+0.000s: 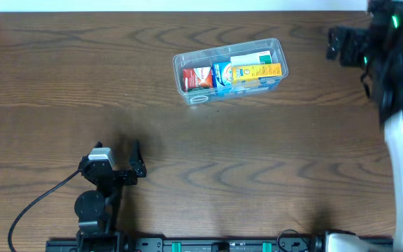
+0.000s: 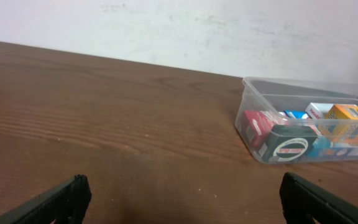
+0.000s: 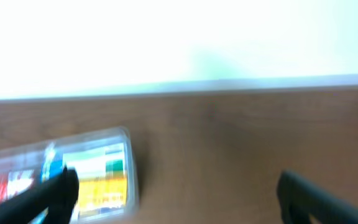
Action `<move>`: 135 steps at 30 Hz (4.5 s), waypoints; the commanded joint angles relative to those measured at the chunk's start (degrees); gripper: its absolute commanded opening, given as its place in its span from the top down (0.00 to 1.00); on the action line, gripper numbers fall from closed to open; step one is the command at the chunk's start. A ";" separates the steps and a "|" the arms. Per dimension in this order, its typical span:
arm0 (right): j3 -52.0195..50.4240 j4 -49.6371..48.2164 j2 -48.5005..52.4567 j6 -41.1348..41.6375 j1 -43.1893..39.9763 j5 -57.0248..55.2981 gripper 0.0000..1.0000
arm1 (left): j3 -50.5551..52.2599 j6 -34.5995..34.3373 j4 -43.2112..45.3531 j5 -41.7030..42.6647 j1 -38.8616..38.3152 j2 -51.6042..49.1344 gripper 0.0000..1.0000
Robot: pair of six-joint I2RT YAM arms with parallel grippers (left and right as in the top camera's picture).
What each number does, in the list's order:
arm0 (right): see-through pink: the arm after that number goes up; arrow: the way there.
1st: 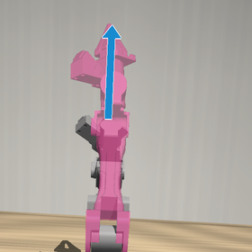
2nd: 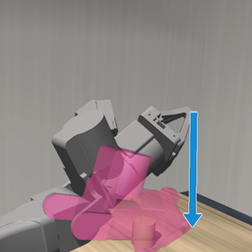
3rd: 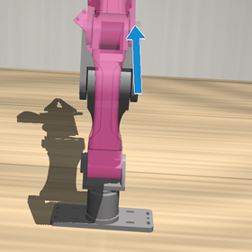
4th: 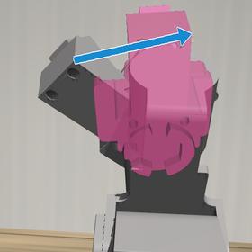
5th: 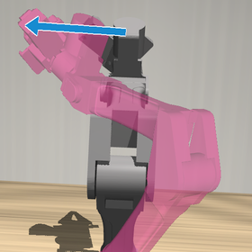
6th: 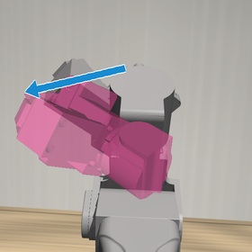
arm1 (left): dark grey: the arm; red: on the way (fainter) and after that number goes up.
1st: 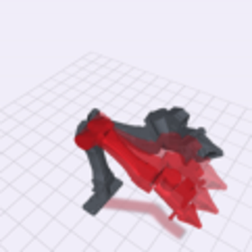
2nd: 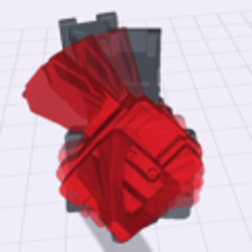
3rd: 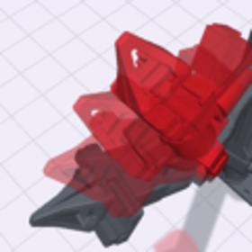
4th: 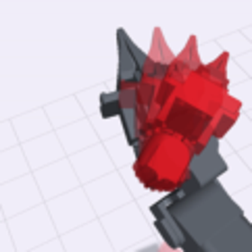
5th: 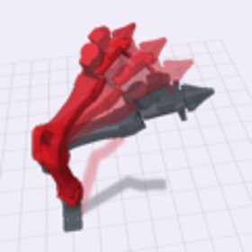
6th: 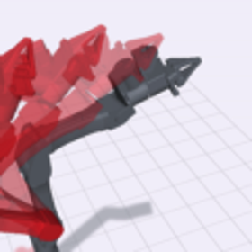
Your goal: Pack container
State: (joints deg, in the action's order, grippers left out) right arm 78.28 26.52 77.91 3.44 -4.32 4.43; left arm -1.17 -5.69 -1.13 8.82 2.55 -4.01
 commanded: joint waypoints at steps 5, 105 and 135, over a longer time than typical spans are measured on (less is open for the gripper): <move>-32.94 -28.46 -18.67 -1.40 0.20 0.33 0.01 | 0.94 0.96 -2.03 1.05 0.28 0.09 0.02; -77.96 -23.28 -76.65 -18.51 0.22 5.44 0.01 | 0.94 0.96 -2.03 1.05 0.28 0.09 0.02; -77.96 -23.28 -76.52 -18.51 0.22 5.44 0.01 | 0.94 0.96 -2.03 1.05 0.28 0.09 0.02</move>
State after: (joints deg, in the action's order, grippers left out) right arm 0.40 2.96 1.74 -14.37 -4.32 10.48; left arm -1.21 -5.67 -1.23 8.84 2.57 -4.01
